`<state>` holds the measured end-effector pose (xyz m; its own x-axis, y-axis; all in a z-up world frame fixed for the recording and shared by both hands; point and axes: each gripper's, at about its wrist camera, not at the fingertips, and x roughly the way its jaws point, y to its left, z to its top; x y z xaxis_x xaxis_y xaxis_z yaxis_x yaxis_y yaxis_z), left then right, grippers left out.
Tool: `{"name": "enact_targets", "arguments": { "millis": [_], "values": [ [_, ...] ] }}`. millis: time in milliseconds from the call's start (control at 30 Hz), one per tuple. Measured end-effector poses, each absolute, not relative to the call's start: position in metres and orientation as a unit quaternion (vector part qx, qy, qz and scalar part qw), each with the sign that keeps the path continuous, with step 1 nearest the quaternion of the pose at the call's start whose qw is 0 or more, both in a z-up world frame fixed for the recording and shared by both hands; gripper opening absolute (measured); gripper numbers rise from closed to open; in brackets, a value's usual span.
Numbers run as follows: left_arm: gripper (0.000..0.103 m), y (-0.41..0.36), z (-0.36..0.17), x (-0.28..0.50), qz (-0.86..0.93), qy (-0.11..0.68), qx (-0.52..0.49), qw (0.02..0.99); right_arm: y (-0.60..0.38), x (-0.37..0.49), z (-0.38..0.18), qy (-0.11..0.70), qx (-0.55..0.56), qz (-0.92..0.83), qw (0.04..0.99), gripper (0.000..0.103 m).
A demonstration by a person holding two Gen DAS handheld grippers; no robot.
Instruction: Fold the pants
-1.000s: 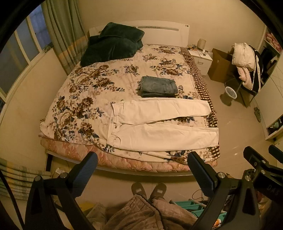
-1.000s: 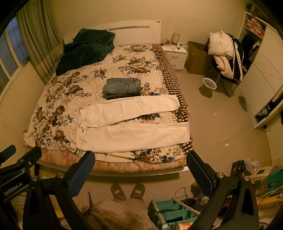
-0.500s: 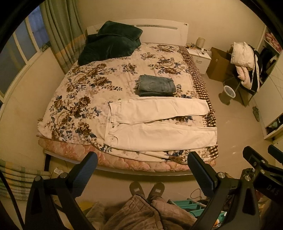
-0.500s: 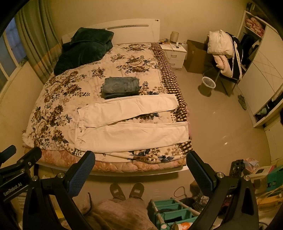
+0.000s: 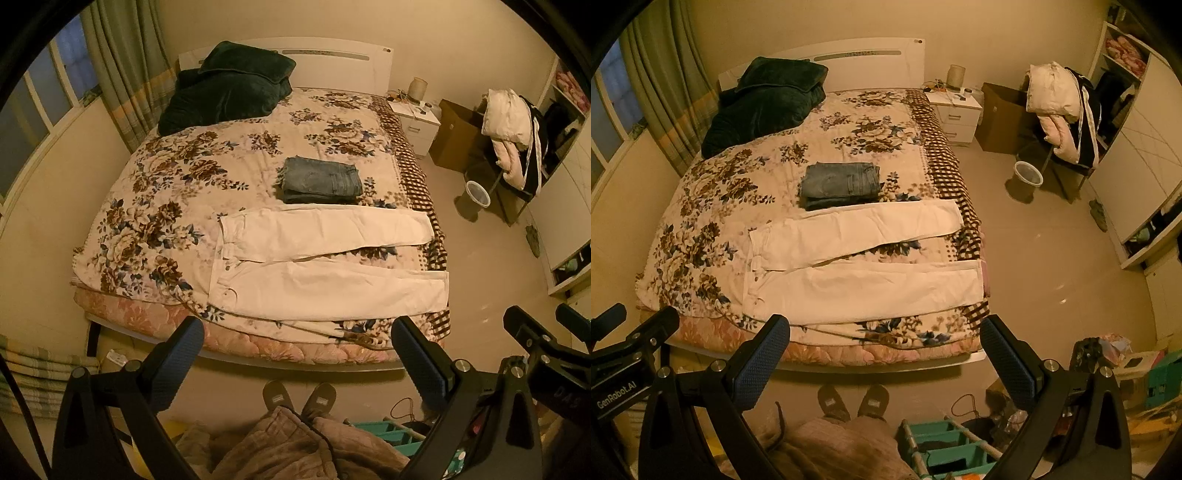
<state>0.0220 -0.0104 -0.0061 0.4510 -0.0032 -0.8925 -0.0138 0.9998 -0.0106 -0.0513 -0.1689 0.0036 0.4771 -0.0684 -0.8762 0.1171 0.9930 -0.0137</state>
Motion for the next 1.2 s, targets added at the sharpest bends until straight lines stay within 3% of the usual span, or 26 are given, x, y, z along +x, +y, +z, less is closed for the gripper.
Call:
{"name": "enact_targets", "arguments": {
  "millis": [400, 533, 900, 1200],
  "values": [
    [0.103, -0.003, -0.033, 0.109, 0.089, 0.431, 0.009, 0.898, -0.216, 0.069, -0.043, 0.460, 0.009, -0.047, 0.886, 0.103],
    [0.103, 0.014, -0.064, 0.167, 0.102, 0.441, 0.019, 0.892, -0.223, 0.140, -0.082, 0.467, -0.021, -0.054, 0.882, 0.103],
    [0.103, 0.037, -0.209, 0.352, 0.069, 0.523, 0.060, 0.848, -0.213, 0.345, -0.260, 0.551, -0.050, -0.060, 0.831, 0.103],
    [0.103, 0.031, -0.346, 0.454, 0.060, 0.579, 0.081, 0.809, -0.206, 0.486, -0.425, 0.594, -0.068, -0.040, 0.800, 0.103]
  ]
}}
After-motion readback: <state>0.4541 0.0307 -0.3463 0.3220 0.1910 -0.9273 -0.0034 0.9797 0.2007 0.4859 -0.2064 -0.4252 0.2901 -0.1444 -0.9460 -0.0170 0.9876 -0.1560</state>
